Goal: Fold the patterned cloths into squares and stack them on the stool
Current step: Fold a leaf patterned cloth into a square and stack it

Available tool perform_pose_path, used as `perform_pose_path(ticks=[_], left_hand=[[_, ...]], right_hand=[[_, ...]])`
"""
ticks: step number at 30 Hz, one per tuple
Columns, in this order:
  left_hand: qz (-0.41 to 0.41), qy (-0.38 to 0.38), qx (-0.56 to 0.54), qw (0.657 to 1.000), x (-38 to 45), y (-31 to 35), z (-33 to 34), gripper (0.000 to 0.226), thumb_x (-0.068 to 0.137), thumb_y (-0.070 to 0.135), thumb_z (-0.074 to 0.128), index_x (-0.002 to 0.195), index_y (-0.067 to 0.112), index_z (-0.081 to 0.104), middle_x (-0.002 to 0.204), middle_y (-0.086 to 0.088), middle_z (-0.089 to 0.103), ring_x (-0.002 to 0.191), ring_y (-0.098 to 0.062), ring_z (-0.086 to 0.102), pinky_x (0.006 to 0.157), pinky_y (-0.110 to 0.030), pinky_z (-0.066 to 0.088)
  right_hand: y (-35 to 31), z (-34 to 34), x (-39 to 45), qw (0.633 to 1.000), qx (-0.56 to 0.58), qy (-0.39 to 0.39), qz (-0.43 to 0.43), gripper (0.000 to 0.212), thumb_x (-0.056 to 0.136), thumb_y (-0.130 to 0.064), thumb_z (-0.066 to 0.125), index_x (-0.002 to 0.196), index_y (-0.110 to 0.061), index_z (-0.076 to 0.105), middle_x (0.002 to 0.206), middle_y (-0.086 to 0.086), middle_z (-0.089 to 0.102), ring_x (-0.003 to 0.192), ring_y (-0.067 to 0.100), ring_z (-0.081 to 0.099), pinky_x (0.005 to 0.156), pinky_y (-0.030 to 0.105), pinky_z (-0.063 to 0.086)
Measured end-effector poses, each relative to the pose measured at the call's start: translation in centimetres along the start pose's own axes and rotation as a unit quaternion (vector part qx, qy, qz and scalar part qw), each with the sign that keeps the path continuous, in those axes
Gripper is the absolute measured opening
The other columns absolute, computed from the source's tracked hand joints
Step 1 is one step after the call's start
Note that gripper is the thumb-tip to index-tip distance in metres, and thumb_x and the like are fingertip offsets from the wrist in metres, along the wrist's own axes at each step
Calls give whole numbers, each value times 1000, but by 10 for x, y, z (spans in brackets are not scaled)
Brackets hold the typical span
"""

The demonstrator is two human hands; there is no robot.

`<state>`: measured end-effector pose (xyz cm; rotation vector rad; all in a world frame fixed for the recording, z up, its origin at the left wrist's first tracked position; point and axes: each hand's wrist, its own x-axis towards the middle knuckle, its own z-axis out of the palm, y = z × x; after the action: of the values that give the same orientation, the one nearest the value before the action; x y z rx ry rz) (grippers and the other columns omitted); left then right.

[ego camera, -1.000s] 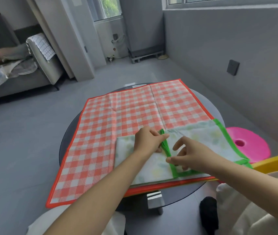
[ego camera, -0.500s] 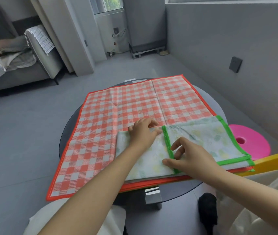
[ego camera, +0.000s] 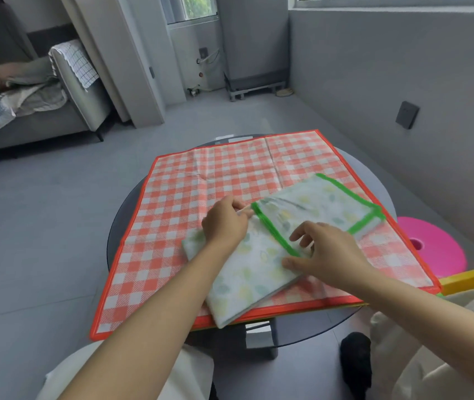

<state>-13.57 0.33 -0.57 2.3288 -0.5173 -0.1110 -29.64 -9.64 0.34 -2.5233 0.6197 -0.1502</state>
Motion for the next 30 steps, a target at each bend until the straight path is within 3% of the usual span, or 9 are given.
perform_pose_path(ticks=[5, 11, 15, 18, 21, 24, 27, 30], left_hand=[[-24, 73, 12, 997, -1, -23, -22, 16, 92, 25, 58, 95, 16, 45, 101, -1, 59, 83, -21, 57, 68, -32, 44], [-32, 47, 93, 994, -19, -48, -44, 24, 95, 24, 53, 106, 13, 35, 108, -7, 57, 78, -22, 52, 63, -33, 40], [-2, 53, 158, 986, -37, -60, -46, 27, 96, 30, 49, 115, 15, 39, 116, -5, 56, 97, -24, 55, 80, -37, 46], [76, 69, 213, 972, -45, -65, -43, 35, 97, 28, 45, 130, 17, 40, 132, -4, 40, 120, -20, 38, 100, -32, 29], [160, 13, 211, 964, -53, -62, -40, 42, 100, 28, 36, 141, 19, 40, 151, 0, 25, 139, -18, 16, 114, -33, 5], [159, -105, 238, 952, -57, -65, -34, 54, 101, 38, 24, 152, 22, 15, 160, 2, -2, 146, -12, -10, 118, -33, -12], [147, -152, 284, 935, -56, -70, -30, 62, 99, 49, 18, 152, 25, -4, 159, 1, -16, 144, -13, -21, 117, -34, -15], [136, -152, 299, 932, -56, -72, -29, 64, 98, 54, 15, 151, 27, -8, 158, 1, -20, 143, -13, -23, 116, -36, -16]], right_hand=[[-5, 6, 31, 999, -22, 23, -21, 41, 81, -50, 62, 117, -31, 56, 114, -5, 55, 113, 20, 42, 92, 36, 26], [-19, 18, 47, 997, -58, 17, -52, 42, 89, -45, 53, 128, -31, 53, 139, -7, 46, 132, 19, 29, 106, 37, 17], [-26, 29, 42, 988, -120, 14, -93, 49, 95, -44, 38, 140, -25, 41, 148, -7, 36, 139, 16, 22, 113, 35, 13], [-30, 33, 34, 977, -181, 2, -117, 54, 97, -45, 28, 146, -21, 29, 154, -4, 25, 143, 16, 15, 116, 34, 11], [-36, 37, 25, 970, -197, -28, -141, 58, 98, -47, 21, 149, -19, 19, 158, -1, 11, 146, 14, 4, 118, 31, 0], [-34, 47, 21, 968, -197, -49, -151, 79, 87, -64, -4, 150, -19, 6, 158, 0, 0, 145, 12, -6, 115, 29, -10], [-25, 57, 23, 965, -207, -61, -152, 108, 60, -75, -32, 150, -22, -4, 157, -2, -9, 143, 10, -14, 114, 29, -14], [-22, 60, 24, 968, -198, -52, -147, 92, 70, -71, -20, 149, -25, -9, 157, -4, -12, 142, 9, -17, 116, 30, -13]])
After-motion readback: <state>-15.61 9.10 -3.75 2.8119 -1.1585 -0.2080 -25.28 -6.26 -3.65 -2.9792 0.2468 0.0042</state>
